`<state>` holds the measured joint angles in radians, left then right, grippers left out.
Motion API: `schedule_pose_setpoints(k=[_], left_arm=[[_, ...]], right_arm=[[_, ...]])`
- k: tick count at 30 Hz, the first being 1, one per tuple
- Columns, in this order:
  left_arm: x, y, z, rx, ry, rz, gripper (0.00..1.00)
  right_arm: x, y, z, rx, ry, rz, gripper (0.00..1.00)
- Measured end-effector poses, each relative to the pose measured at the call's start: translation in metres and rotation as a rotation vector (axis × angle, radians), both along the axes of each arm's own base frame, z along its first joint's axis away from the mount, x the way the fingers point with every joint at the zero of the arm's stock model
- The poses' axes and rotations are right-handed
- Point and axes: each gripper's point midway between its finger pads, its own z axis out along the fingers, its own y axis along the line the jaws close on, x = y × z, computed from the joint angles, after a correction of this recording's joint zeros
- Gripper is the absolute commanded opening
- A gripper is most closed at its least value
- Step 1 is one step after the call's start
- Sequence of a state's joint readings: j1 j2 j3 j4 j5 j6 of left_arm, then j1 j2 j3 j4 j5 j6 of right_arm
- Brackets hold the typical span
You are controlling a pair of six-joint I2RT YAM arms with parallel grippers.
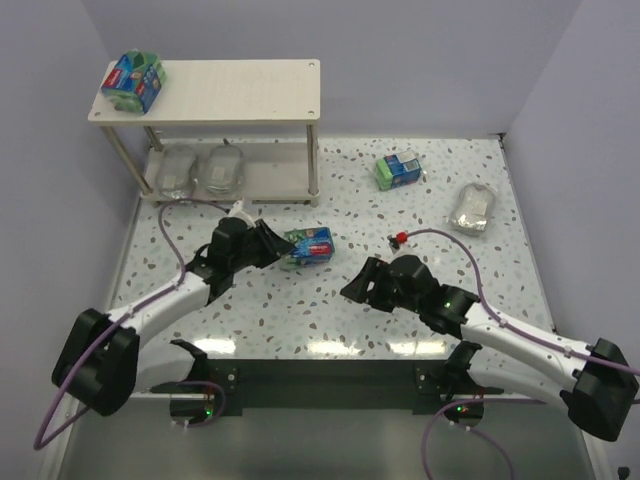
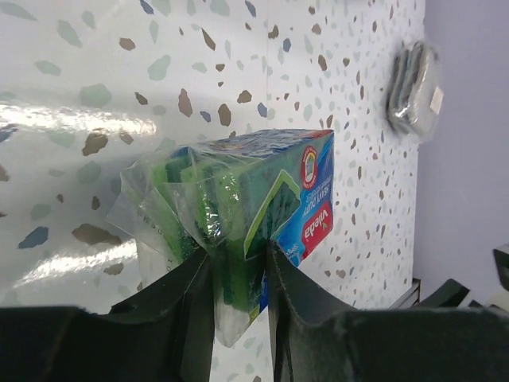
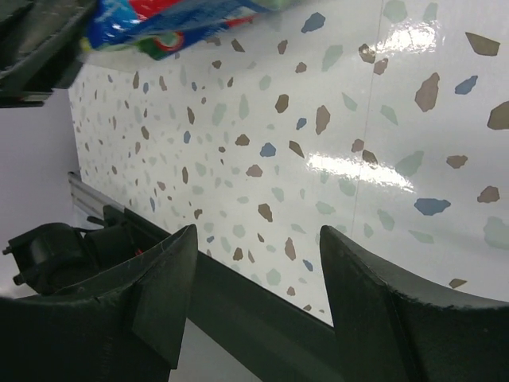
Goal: Place and organize the cleaning sponges onto the shelf
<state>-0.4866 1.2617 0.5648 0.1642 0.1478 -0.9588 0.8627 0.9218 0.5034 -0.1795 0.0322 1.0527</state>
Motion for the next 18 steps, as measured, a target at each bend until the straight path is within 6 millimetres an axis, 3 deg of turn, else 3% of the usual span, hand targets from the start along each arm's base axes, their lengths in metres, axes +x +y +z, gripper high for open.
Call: schedule_pose_setpoints(k=[5,11,15,18], left_arm=[[-0.004,0.032,0.040,-0.056,-0.068,0.104,0.00],[-0.025,0.042,0.101,-0.119,-0.160,0.102,0.00],[-0.031,0.049,0.172,-0.168,-0.280,0.125,0.00],[-0.027,0.062,0.245,-0.208,-0.407,0.194,0.00]], right_arm=[[-0.004,-0.007,-0.003,-0.025,0.008,0.001,0.66],[-0.007,-0.017,0.005,-0.038,-0.013,-0.003,0.66],[-0.007,-0.022,0.008,-0.045,-0.026,-0.008,0.66],[-0.008,-0.024,0.007,-0.056,-0.027,-0.006,0.66]])
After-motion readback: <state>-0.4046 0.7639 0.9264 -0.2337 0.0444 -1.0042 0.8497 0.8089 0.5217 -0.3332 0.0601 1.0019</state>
